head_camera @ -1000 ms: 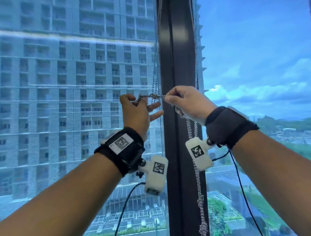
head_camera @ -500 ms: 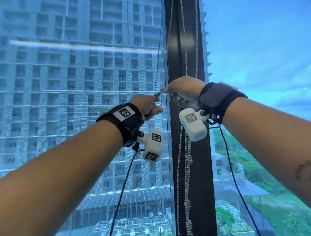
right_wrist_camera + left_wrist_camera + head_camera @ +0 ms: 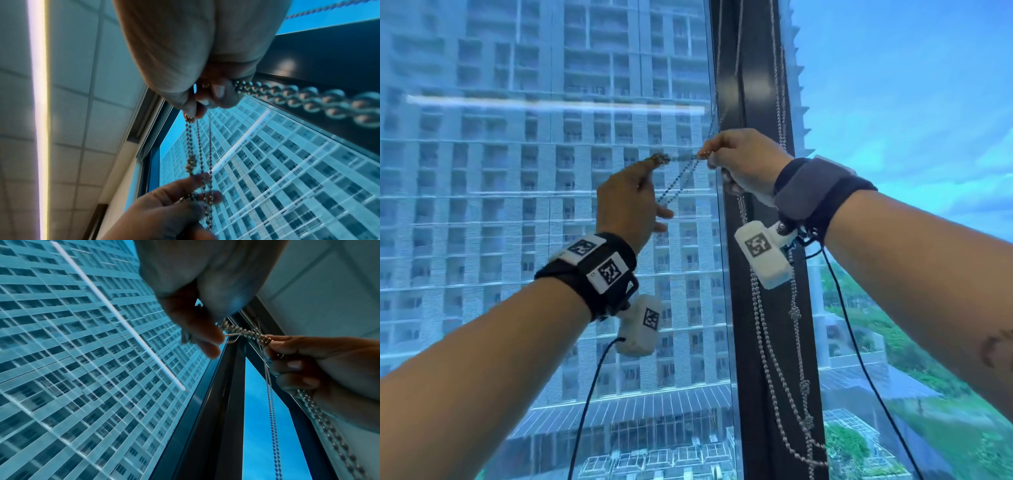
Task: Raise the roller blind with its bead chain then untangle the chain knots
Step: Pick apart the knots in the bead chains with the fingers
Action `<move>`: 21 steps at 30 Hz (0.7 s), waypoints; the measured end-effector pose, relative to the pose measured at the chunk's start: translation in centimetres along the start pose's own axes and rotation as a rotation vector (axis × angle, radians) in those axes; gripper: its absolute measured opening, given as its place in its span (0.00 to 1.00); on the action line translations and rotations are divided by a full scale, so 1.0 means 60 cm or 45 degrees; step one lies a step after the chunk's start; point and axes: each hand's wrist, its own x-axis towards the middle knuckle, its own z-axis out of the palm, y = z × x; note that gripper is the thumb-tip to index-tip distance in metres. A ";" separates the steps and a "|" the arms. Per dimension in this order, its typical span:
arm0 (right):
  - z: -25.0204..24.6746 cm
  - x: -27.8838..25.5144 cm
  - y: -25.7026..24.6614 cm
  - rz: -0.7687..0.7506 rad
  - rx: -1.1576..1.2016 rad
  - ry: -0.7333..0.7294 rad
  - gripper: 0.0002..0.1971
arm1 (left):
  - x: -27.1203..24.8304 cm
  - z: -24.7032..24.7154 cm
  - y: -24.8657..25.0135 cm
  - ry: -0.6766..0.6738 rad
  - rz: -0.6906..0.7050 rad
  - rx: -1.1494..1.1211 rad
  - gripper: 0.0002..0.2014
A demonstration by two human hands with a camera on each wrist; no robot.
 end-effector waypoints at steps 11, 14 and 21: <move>0.010 0.004 0.050 -0.099 0.010 0.363 0.02 | 0.032 -0.013 0.034 -0.644 -0.747 -0.325 0.13; 0.031 -0.025 0.079 -0.035 0.206 0.339 0.03 | 0.012 0.012 0.041 -0.745 -0.762 -0.487 0.19; 0.054 -0.053 0.105 0.013 0.341 0.261 0.06 | -0.008 0.076 0.023 -0.671 -0.607 -0.505 0.10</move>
